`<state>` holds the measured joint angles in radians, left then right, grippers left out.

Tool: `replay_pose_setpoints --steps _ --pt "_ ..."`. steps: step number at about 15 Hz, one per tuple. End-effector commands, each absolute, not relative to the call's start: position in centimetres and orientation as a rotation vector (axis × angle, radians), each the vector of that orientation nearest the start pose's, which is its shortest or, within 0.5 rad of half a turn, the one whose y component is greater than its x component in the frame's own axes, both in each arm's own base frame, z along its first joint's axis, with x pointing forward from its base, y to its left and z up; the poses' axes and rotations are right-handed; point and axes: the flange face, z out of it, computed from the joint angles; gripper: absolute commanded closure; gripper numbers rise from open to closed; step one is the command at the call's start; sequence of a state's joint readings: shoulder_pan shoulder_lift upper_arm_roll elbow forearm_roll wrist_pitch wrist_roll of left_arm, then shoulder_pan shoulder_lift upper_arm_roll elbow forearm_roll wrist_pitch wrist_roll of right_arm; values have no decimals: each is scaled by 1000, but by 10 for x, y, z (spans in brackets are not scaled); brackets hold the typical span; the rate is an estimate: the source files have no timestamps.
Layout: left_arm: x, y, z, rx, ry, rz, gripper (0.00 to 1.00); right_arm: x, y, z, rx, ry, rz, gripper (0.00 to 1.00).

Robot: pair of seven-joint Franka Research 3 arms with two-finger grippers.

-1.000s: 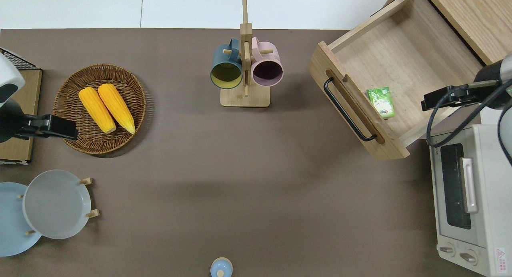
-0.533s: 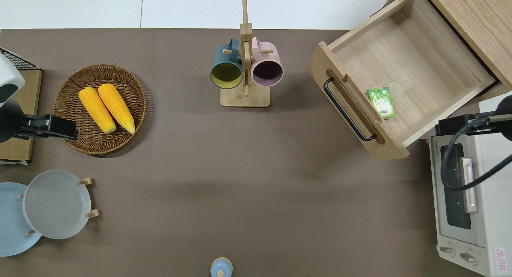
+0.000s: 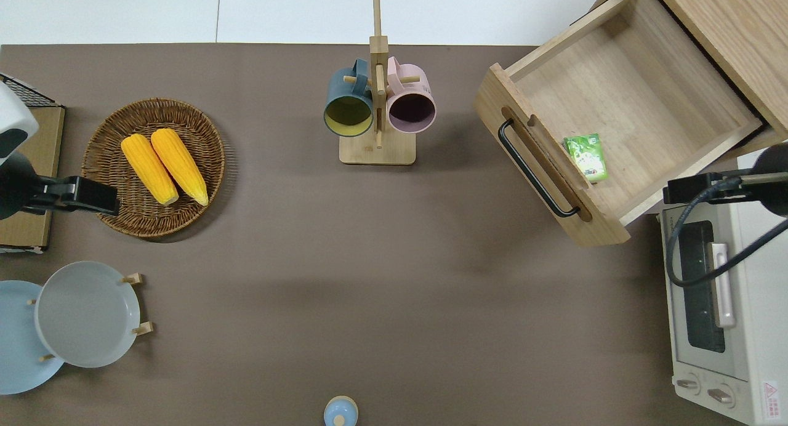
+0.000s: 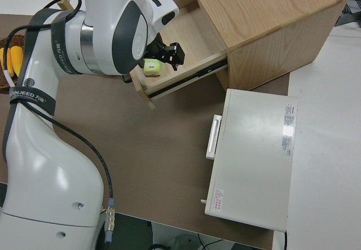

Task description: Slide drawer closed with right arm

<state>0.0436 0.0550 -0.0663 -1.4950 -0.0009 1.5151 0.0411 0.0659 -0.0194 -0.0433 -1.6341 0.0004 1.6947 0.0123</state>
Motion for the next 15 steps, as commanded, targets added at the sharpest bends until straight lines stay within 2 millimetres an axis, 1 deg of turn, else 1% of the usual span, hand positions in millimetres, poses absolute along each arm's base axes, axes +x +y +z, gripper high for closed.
replay_pose_setpoints --steps 1,3,6,8,12,13,15 --pt "563 -13 630 -3126 92 60 7 552 22 613 -3164 -66 -79 17" --pt "563 -13 630 -3126 92 60 7 548 22 613 -3185 -101 -33 17" --pt "563 -13 629 -3126 92 62 7 539 31 613 -3185 -175 45 17" --pt "563 -13 629 -3126 92 62 7 536 31 616 -3183 -184 53 17" --pt "563 -13 629 -3126 92 62 7 535 31 619 -3169 -185 41 27" --pt "563 -13 630 -3126 92 60 7 535 32 619 -3166 -187 39 181" --pt "563 -13 630 -3126 92 60 7 536 32 621 -3166 -185 34 651"
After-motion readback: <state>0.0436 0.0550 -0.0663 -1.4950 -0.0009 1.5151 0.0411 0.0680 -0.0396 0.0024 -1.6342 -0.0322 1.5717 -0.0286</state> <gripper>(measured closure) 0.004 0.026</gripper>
